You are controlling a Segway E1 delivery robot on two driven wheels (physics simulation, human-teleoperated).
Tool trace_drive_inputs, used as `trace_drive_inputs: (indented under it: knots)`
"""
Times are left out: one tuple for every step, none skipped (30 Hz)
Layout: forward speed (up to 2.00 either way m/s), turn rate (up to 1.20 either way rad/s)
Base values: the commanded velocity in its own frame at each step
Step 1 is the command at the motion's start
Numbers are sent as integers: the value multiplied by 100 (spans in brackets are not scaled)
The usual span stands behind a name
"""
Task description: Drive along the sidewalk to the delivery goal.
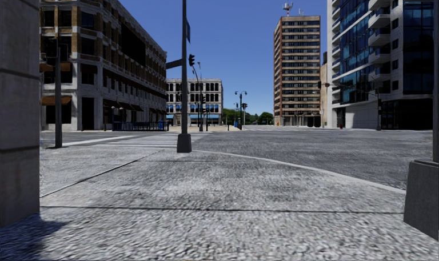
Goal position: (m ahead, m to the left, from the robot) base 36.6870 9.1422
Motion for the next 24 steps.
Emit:
trace_drive_inputs:
  knots:
    - [200,32]
    - [200,35]
    - [200,38]
    - [200,39]
    - [200,39]
    - [200,39]
    - [200,39]
    - [200,39]
    - [200,39]
    - [200,39]
    - [200,39]
    - [200,39]
    - [200,39]
    - [200,41]
    - [200,43]
    - [200,43]
    - [200,43]
    - [200,44]
    - [200,48]
    - [200,48]
    - [200,50]
    - [200,50]
    - [200,50]
    - [200,50]
